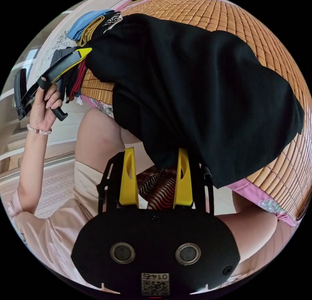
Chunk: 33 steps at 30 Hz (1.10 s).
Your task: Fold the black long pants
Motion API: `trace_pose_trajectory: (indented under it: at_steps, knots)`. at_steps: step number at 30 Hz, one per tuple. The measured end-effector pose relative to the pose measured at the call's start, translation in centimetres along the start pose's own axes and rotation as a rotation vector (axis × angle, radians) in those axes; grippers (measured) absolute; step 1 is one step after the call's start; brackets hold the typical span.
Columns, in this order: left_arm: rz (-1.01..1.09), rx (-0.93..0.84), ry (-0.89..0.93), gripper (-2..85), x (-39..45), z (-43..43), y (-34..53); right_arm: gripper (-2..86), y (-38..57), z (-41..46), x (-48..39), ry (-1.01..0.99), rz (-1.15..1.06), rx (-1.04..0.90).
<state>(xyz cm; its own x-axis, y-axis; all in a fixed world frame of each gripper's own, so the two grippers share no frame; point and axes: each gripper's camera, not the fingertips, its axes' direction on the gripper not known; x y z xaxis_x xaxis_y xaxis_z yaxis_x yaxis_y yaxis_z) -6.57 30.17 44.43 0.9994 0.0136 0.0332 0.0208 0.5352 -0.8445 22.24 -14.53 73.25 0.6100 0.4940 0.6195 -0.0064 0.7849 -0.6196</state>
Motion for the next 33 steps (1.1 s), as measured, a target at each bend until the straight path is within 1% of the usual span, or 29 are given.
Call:
trace_pose_trajectory:
  at_steps: [1,2,4,5,6,7,9,12,13,14,16,17,18,19,20,22,24,26,27,28,29,30,31,33]
  knots:
    - [0.002,-0.088,-0.004,12.2,0.0,1.8,-0.6,15.0,-0.5,0.0,0.3,0.003,0.039,-0.019]
    - [0.006,-0.133,-0.015,11.8,0.0,2.7,-0.8,13.9,-0.7,0.0,0.5,0.014,0.060,-0.033]
    - [0.037,-0.273,-0.108,9.1,0.3,5.5,-0.9,7.7,-0.7,-0.3,1.3,0.120,0.131,-0.059]
    - [0.043,-0.249,-0.139,8.2,0.4,5.3,-1.0,7.0,-0.5,-0.5,1.4,0.121,0.119,-0.057]
    - [0.027,-0.268,-0.151,6.3,0.3,5.5,-1.3,5.3,0.0,-0.8,1.8,0.119,0.098,-0.050]
    - [0.020,-0.278,-0.143,4.2,0.0,5.4,-1.7,3.5,0.8,-1.3,2.1,0.094,0.062,-0.042]
    - [0.010,-0.278,-0.079,1.4,-0.7,4.9,-2.1,2.6,2.1,-2.8,2.7,0.023,0.012,-0.025]
    - [-0.016,-0.169,-0.005,-0.1,-2.4,2.3,-2.4,2.0,5.3,-7.9,3.6,-0.110,-0.073,0.058]
    - [-0.014,-0.105,0.023,-0.3,-3.0,0.7,-2.7,1.9,6.8,-10.9,4.1,-0.100,-0.098,0.104]
    - [-0.012,-0.066,0.039,-0.4,-3.3,-0.3,-2.8,1.9,7.6,-12.7,4.4,-0.084,-0.102,0.147]
    - [-0.023,0.071,0.092,-0.6,-4.9,-4.1,-3.8,1.8,11.2,-21.0,6.5,-0.005,-0.080,0.361]
    - [-0.020,0.101,0.117,-0.6,-5.2,-5.0,-4.1,1.8,12.2,-23.0,7.1,0.013,-0.068,0.414]
    - [-0.011,0.153,0.142,-0.7,-5.8,-7.0,-4.8,1.8,14.1,-27.0,8.3,0.031,-0.049,0.521]
    - [0.011,0.215,0.105,-0.7,-6.2,-9.1,-5.3,1.8,16.2,-30.6,9.3,0.062,-0.027,0.627]
    - [0.023,0.246,0.084,-0.7,-6.5,-10.1,-5.5,1.8,17.2,-32.1,9.7,0.085,-0.018,0.674]
    - [0.028,0.362,0.057,-0.8,-8.4,-14.0,-5.3,1.8,20.8,-36.9,11.5,0.205,0.059,0.744]
    - [0.025,0.430,0.086,-0.9,-10.6,-16.3,-3.9,1.7,22.9,-38.4,12.9,0.291,0.124,0.745]
    - [-0.003,0.436,0.080,-0.9,-13.0,-17.0,-1.8,1.3,24.1,-38.3,14.5,0.329,0.168,0.698]
    - [-0.050,0.426,0.102,-0.9,-15.0,-16.5,0.0,0.9,24.8,-37.5,15.9,0.362,0.241,0.647]
    - [-0.136,0.395,0.146,-0.8,-17.3,-15.1,2.1,0.6,25.2,-36.1,17.5,0.413,0.322,0.598]
    - [-0.184,0.371,0.169,-0.8,-18.4,-14.2,3.1,0.4,25.5,-35.3,18.2,0.435,0.358,0.578]
    - [-0.274,0.303,0.196,-0.8,-20.6,-11.8,5.3,0.2,25.6,-33.1,19.8,0.433,0.405,0.508]
    - [-0.378,0.219,0.200,-0.8,-22.6,-9.5,7.5,0.1,25.5,-30.7,21.3,0.390,0.425,0.418]
    - [-0.515,0.129,0.233,-0.6,-25.0,-7.0,10.8,0.1,25.4,-27.3,22.5,0.309,0.452,0.330]
